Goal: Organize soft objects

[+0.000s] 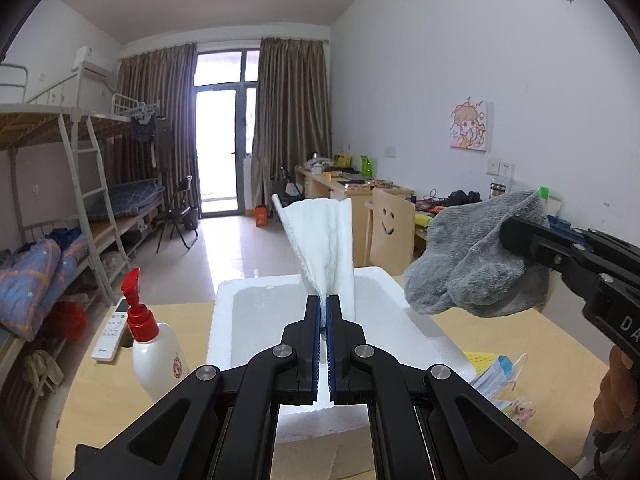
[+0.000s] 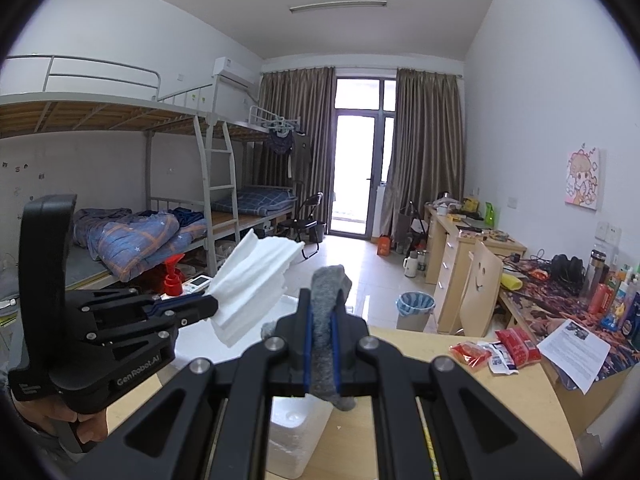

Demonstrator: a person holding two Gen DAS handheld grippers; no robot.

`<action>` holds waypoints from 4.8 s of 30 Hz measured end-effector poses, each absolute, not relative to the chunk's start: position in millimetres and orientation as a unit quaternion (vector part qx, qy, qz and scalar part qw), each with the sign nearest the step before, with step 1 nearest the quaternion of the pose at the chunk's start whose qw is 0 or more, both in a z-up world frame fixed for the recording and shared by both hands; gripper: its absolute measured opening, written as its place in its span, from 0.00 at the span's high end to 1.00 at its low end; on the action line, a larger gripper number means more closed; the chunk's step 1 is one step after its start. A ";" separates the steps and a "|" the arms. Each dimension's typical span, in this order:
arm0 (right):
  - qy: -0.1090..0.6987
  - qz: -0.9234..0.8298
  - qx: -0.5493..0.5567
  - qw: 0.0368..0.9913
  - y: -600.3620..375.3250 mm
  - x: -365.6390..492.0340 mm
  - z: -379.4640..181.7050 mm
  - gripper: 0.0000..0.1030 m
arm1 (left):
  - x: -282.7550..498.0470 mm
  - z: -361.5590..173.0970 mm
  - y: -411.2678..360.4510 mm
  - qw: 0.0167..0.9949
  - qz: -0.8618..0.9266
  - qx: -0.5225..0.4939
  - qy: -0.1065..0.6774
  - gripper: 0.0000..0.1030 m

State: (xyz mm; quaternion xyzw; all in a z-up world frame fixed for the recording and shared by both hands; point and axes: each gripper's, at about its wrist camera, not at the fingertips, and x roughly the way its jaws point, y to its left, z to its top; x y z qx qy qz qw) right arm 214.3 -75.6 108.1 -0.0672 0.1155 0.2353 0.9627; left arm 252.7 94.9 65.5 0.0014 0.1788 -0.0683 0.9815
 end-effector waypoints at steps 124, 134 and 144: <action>0.154 0.317 -0.039 0.935 -35.0 201.0 99.6 0.09 | 158.6 78.3 148.1 0.991 0.056 -0.040 0.117 0.10; 0.136 0.297 -0.031 0.945 -65.7 167.3 106.4 0.02 | 128.0 84.5 123.5 0.993 0.039 -0.034 0.101 0.06; 0.121 0.275 -0.026 0.953 -92.1 142.7 110.5 0.01 | 102.7 87.0 97.3 0.995 0.026 -0.029 0.089 0.01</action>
